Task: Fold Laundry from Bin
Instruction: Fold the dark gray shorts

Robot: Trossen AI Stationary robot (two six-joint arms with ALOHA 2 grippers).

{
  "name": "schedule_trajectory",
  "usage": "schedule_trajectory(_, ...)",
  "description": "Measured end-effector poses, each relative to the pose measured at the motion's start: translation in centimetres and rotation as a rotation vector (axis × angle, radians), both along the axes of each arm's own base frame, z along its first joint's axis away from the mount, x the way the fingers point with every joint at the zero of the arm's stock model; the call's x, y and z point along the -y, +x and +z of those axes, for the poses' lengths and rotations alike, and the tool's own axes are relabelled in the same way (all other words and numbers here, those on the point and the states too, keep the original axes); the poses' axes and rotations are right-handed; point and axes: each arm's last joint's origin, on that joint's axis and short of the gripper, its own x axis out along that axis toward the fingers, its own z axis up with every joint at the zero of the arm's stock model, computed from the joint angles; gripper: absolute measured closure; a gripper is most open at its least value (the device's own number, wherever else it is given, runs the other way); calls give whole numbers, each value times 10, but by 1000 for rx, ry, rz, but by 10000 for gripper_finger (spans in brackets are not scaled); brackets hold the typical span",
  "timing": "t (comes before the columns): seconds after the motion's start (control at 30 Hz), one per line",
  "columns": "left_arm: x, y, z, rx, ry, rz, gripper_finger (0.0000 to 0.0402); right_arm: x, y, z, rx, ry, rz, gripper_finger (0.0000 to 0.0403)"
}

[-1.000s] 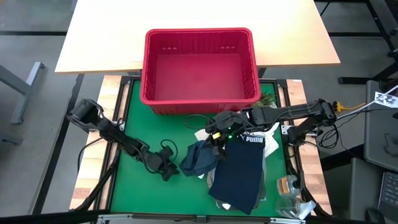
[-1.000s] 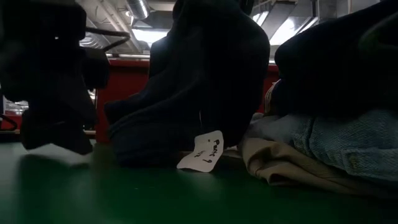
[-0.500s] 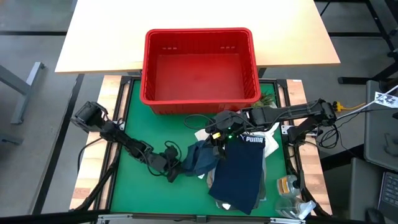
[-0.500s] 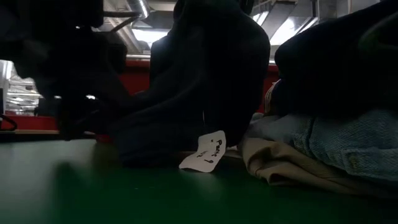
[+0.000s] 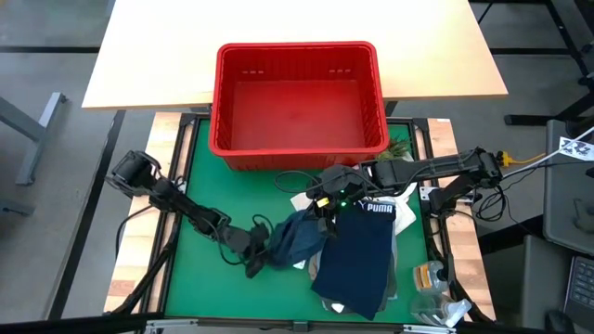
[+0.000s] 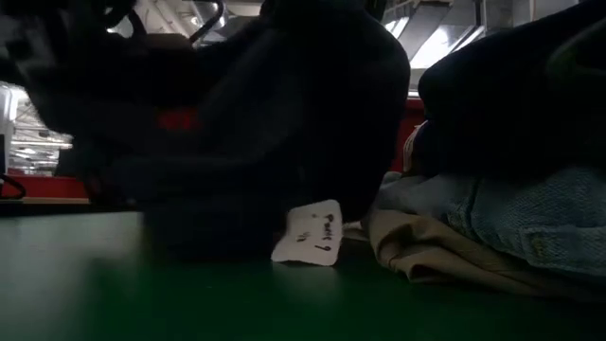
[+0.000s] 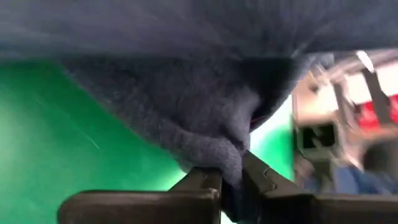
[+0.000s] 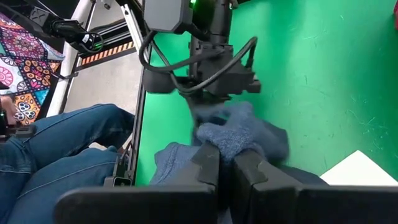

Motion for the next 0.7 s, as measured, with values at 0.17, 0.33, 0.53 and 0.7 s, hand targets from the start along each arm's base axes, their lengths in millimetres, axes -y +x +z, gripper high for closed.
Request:
schedule_trajectory(0.17,4,-7,11,-65,-121,-160,397,-1,0,0,-4,10,10,391)
schedule_trajectory(0.33,0,-25,30,-182,-166,-212,399,-3,-4,-3,-85,98,42,391)
schedule_trajectory(0.53,-12,-60,53,-320,-88,-147,400,1,-21,-19,-349,97,-80,391)
schedule_trajectory(0.7,-20,-72,57,-348,-3,-42,400,3,-24,-28,-403,71,-119,391)
